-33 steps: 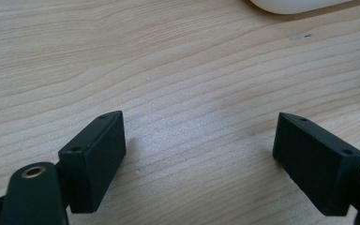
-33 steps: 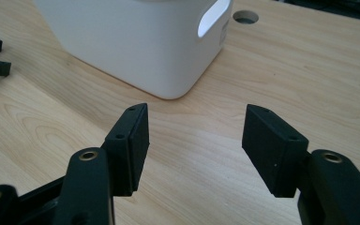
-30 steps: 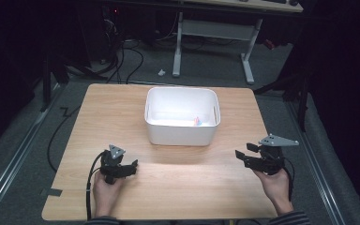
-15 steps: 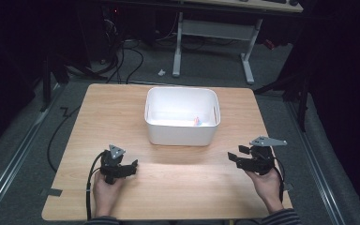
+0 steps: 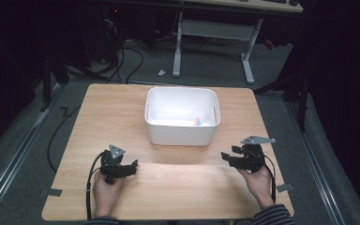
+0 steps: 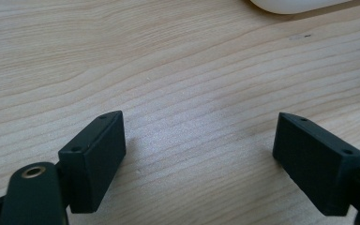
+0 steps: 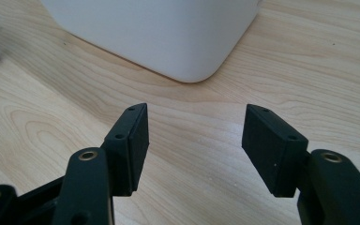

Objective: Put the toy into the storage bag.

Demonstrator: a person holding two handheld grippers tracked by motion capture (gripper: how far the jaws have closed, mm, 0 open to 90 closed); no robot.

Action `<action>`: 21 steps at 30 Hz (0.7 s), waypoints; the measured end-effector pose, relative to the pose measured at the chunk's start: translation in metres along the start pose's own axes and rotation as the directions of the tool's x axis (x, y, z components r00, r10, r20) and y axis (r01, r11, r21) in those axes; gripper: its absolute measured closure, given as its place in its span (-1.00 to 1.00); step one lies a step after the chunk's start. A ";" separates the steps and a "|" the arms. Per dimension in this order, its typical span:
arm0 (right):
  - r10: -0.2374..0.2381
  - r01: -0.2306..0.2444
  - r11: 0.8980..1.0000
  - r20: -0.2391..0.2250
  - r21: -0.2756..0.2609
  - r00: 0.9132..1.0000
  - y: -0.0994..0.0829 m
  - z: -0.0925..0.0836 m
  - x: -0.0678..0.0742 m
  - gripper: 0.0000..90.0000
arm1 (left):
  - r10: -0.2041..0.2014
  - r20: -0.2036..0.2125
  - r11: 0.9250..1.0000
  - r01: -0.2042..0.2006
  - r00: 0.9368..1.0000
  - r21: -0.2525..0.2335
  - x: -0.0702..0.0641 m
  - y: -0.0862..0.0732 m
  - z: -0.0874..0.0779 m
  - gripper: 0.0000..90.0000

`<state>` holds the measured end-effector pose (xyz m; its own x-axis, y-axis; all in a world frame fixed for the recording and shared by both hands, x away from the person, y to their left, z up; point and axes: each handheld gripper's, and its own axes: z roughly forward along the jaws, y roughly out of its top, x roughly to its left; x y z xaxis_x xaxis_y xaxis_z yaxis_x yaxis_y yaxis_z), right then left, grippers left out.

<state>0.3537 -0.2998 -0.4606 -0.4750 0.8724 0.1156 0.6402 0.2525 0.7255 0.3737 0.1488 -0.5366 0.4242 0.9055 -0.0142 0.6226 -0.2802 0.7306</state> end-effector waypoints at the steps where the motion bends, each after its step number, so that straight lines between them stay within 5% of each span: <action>1: 0.005 -0.005 1.000 -0.002 0.005 1.000 -0.001 0.002 0.000 -0.07 | 0.000 0.000 1.000 0.000 1.000 0.000 0.000 0.000 0.000 -0.61; 12: 0.011 -0.011 0.999 0.002 0.045 1.000 -0.009 0.026 0.002 -0.08 | 0.000 -0.001 1.000 0.000 1.000 0.000 0.000 0.000 0.000 -0.61; 21: -0.032 0.027 0.997 0.067 0.066 0.997 -0.013 0.041 0.003 -0.10 | -0.001 -0.001 1.000 0.001 1.000 0.000 0.000 0.000 0.000 -0.61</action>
<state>0.3684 -0.2834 -0.4975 -0.4535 0.8900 0.0469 0.6656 0.3032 0.6820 0.3735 0.1488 -0.5366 0.4234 0.9058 -0.0141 0.6228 -0.2797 0.7307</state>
